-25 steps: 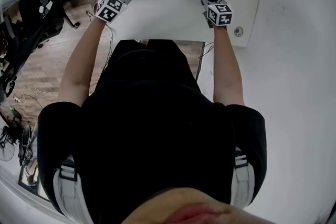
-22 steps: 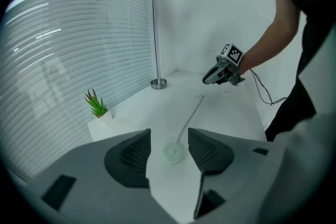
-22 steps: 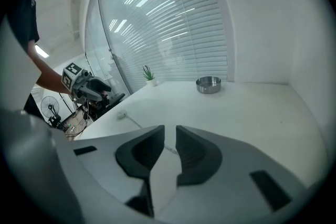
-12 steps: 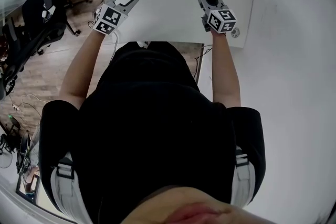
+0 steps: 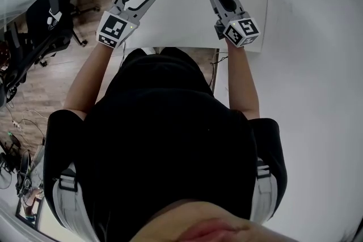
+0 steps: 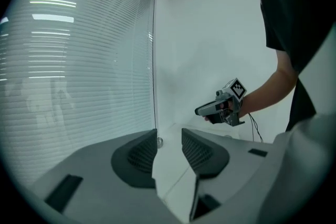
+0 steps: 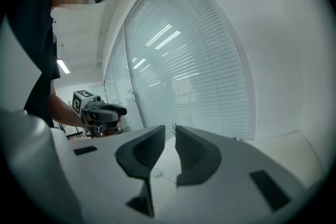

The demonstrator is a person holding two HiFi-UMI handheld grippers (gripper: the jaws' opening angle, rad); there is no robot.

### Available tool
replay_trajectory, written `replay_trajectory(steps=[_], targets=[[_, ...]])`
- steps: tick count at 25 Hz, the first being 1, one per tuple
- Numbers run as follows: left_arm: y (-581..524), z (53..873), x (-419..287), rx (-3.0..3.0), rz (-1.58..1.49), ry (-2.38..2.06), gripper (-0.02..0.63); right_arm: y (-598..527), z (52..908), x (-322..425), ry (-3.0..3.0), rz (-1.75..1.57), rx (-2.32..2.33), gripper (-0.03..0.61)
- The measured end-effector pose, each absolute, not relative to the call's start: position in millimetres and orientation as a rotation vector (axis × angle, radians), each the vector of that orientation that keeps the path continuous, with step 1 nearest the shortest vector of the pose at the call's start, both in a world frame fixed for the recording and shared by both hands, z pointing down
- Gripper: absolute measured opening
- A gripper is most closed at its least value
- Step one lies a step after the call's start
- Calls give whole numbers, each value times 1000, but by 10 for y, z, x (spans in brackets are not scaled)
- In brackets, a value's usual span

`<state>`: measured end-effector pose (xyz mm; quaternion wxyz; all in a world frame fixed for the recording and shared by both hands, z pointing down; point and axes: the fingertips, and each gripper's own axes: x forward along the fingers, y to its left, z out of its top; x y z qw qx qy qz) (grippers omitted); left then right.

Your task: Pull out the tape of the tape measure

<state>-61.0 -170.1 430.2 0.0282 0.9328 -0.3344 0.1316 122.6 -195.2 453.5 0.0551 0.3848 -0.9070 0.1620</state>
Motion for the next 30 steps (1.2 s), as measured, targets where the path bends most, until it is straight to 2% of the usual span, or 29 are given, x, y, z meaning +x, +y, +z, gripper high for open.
replay_trajectory(steps=[10,14,18,30], targets=[[-1488,3745,-551,2912,208,-1042,64,-1684,3769,980,-2849,302,1144,54],[-1440,3654,-539,2925,174,-1049,13,-1551,3587,849,-2866,237,1127,17],[-1399,3675,-502,2917,161,-1034,11,-1451,3558,763,-2873,213,1115,-9],[-1169,3604,-425,2915,134,-1010,11,-1175,3423,443,-2871,73,1080,2]])
